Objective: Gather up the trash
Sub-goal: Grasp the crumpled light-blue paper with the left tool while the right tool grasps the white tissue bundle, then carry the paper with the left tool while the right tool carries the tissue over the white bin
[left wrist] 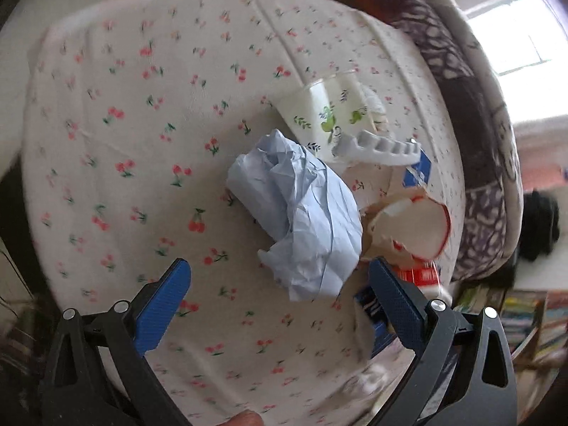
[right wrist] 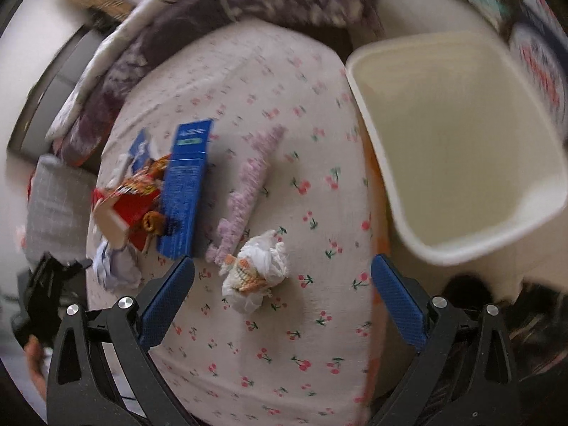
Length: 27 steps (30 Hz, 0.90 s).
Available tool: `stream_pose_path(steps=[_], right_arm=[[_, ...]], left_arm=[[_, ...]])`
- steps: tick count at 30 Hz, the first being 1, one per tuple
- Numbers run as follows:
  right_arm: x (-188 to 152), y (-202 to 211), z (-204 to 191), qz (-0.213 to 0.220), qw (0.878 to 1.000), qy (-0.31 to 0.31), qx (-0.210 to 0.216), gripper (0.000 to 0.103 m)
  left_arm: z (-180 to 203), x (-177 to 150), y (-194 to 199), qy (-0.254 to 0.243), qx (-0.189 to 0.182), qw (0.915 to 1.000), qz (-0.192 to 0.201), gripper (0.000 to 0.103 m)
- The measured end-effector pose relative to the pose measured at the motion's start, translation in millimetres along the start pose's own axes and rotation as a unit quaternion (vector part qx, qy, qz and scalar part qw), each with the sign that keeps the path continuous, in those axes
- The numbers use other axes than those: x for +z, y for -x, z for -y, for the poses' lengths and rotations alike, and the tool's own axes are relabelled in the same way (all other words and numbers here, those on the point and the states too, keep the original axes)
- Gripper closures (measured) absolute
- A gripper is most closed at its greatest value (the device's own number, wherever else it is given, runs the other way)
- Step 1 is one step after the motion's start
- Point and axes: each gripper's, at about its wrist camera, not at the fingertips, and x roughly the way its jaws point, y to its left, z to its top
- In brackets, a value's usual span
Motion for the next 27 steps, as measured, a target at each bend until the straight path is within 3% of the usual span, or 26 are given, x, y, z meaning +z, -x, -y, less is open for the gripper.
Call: stream_pose_path(steps=[4, 9, 11, 13, 14, 16, 17, 18, 23, 27], right_arm=[[-1, -13, -5, 0.003, 1.0, -0.003, -0.001, 0.007], [-3, -29, -13, -0.008, 1.0, -0.002, -0.009, 0.007], [-3, -37, -15, -0.009, 1.0, 0.001, -0.016, 0.007], [-2, -41, -16, -0.006, 1.0, 0.004, -0.021, 0.008], [-1, -41, -19, 0.001, 1.0, 0.01, -0.027, 0.013], [-1, -40, -25, 0.006, 0.999, 0.031, -0.029, 0.033], [-1, -42, -28, 0.004, 0.999, 0.04, -0.028, 0.054], [-1, -45, -32, -0.004, 0.998, 0.052, -0.021, 0.066], [-6, -43, -37, 0.001, 0.997, 0.075, -0.009, 0.07], [-6, -22, -50, 0.031, 0.994, 0.101, 0.012, 0.07]], left_arm=[[-5, 6, -7, 0.056, -0.017, 0.9981, 0.018, 0.006], [-12, 11, -29, 0.092, -0.023, 0.9955, -0.006, 0.007], [-13, 11, -30, 0.084, -0.025, 0.9961, -0.007, 0.014], [-11, 16, -30, 0.066, -0.042, 0.9969, -0.01, 0.03], [-10, 17, -28, 0.054, -0.051, 0.9972, -0.01, 0.037], [0, 19, -27, 0.036, -0.06, 0.9975, -0.014, 0.049], [3, 19, -26, 0.028, -0.059, 0.9978, -0.012, 0.05], [3, 20, -24, 0.022, -0.058, 0.998, -0.01, 0.052], [-4, 21, -19, 0.03, -0.077, 0.9964, -0.014, 0.057], [-3, 19, -4, 0.021, -0.097, 0.995, 0.0, 0.059]])
